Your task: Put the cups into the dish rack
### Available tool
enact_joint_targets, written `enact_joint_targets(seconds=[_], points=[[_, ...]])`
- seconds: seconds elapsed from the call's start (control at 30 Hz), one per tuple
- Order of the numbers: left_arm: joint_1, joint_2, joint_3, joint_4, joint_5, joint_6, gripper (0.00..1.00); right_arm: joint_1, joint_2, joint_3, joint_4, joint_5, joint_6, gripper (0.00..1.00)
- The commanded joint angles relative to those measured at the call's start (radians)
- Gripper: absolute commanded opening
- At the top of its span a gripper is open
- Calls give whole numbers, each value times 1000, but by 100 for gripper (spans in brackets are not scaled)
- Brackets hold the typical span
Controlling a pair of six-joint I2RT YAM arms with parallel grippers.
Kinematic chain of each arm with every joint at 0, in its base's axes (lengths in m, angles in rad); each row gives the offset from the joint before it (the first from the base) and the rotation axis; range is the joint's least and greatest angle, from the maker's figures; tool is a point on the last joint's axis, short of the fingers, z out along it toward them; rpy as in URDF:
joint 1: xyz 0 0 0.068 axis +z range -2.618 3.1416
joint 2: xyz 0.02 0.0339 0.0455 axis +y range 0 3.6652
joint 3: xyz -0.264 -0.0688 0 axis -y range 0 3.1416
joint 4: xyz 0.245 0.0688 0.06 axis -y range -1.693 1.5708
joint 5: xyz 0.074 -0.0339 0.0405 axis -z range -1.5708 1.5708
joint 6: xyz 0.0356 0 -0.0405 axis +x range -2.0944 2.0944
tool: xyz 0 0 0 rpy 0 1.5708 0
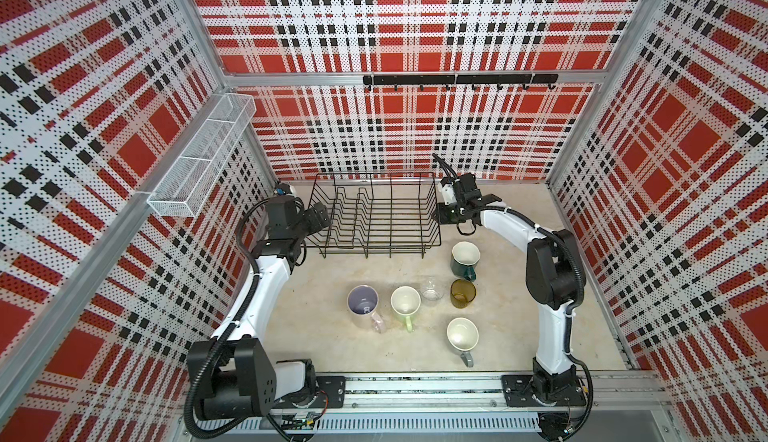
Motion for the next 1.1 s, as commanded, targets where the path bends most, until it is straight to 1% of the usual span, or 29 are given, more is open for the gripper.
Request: enact_joint_targets(seconds=[0.0,0.13,0.27,0.53,0.77,0.9,1.07], points=[[0,12,-25,7,-5,21,92,-7,19,42,-72,94,-27,13],[0,33,-63,34,4,13,92,-26,2,42,-88,162,-6,5],[1,53,-64,47,22,2,92,-71,-36,-11,-72,181,46,0],[-48,108,-41,72,22,-20,92,-157,-166,-185,18,225,120,0],[-70,108,-32,80,19,-23,92,-226,-233,-259,24,200,90,0],[-83,87,-41,89,1,-20,92,-265,-248,-280,45,138,33,0],[-85,68,-42,90,-1,-28,92,-284,-235,-268,38,143,-27,0]])
